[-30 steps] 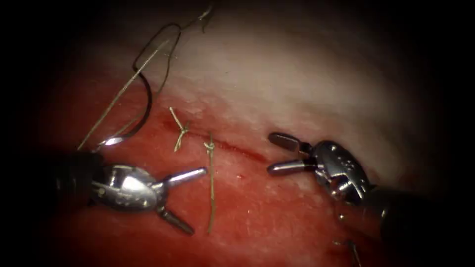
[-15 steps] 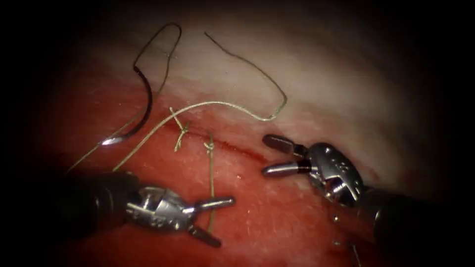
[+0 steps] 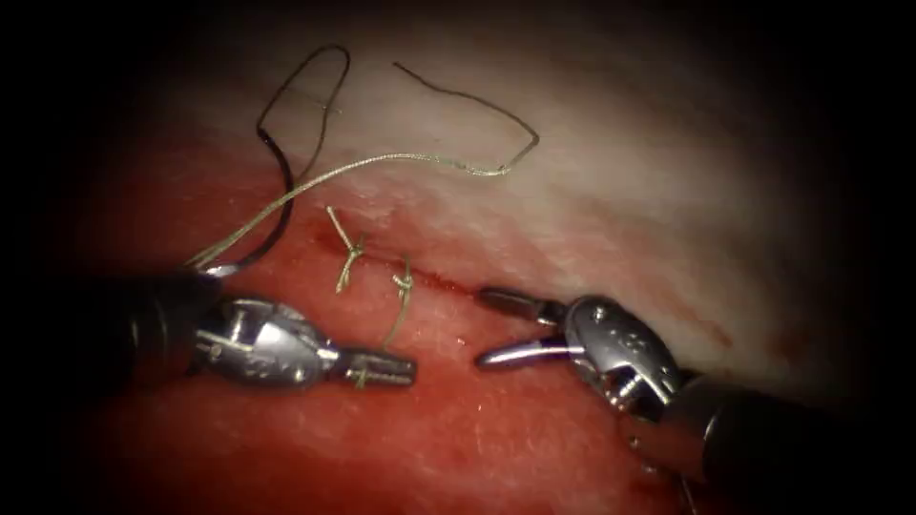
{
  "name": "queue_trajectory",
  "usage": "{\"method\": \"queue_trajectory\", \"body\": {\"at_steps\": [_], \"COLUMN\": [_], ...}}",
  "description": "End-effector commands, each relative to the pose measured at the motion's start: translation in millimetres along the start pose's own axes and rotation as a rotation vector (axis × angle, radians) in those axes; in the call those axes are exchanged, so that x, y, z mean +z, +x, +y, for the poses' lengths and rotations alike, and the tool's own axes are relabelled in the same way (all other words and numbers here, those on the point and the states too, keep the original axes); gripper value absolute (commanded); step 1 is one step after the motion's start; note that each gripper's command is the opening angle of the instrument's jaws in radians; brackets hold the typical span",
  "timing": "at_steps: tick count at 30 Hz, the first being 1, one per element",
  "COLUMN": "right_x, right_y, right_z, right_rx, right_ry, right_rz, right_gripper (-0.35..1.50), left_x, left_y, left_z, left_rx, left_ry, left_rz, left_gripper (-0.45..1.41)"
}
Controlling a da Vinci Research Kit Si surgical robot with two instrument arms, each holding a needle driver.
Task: Wound Closure
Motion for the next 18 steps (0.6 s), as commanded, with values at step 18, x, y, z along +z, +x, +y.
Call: {"method": "queue_trajectory", "body": {"at_steps": [18], "right_x": [8.6], "right_y": [1.0], "right_z": [-3.0], "right_rx": [-0.355], "right_ry": [-0.002], "right_rz": [0.004], "right_gripper": [1.36], "left_x": [-1.2], "left_y": [1.3], "left_z": [-2.4], "left_rx": [-0.006], "left_ry": [0.013], "left_rz": [-0.002], "left_gripper": [-0.45]}}
